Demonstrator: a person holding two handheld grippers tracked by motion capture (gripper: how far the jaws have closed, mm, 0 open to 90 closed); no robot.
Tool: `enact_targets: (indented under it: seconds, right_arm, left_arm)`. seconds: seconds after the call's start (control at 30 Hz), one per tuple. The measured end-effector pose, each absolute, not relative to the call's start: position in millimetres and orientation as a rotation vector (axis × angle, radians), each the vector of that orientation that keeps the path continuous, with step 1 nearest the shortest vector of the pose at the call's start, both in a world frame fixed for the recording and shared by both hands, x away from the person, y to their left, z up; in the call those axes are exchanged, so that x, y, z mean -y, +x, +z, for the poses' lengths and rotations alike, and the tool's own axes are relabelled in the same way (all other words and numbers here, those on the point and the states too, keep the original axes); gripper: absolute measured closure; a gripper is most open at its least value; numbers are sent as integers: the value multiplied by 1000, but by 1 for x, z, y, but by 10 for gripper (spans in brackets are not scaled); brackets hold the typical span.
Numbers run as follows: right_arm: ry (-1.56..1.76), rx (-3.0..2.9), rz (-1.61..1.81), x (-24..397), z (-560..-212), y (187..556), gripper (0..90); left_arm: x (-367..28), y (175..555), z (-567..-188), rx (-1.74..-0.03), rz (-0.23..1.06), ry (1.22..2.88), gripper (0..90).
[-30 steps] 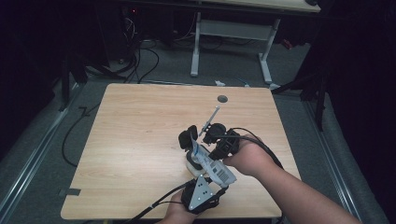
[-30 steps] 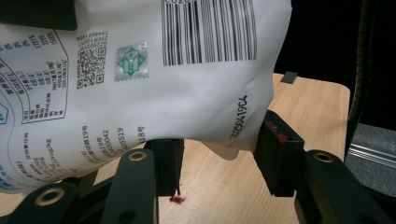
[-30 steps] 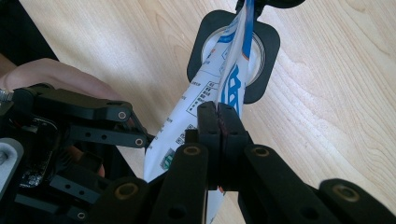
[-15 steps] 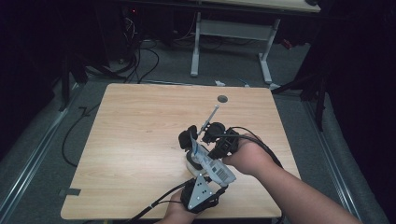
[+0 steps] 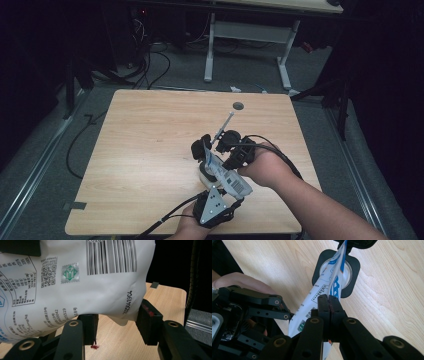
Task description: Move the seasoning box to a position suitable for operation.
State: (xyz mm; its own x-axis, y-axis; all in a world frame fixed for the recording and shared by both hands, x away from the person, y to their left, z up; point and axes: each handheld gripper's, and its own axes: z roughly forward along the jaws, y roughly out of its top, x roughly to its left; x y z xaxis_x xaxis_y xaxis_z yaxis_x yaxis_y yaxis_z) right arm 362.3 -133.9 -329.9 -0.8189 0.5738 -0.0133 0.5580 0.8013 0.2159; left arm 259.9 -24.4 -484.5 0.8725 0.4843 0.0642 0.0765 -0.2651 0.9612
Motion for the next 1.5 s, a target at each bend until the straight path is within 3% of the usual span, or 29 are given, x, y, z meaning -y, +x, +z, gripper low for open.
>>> enact_targets:
  seconds: [1.5]
  right_arm:
    - [911,-2907,313,133,-331,365,900]
  left_arm:
    - [24,261,-483,-419,416,1810,559]
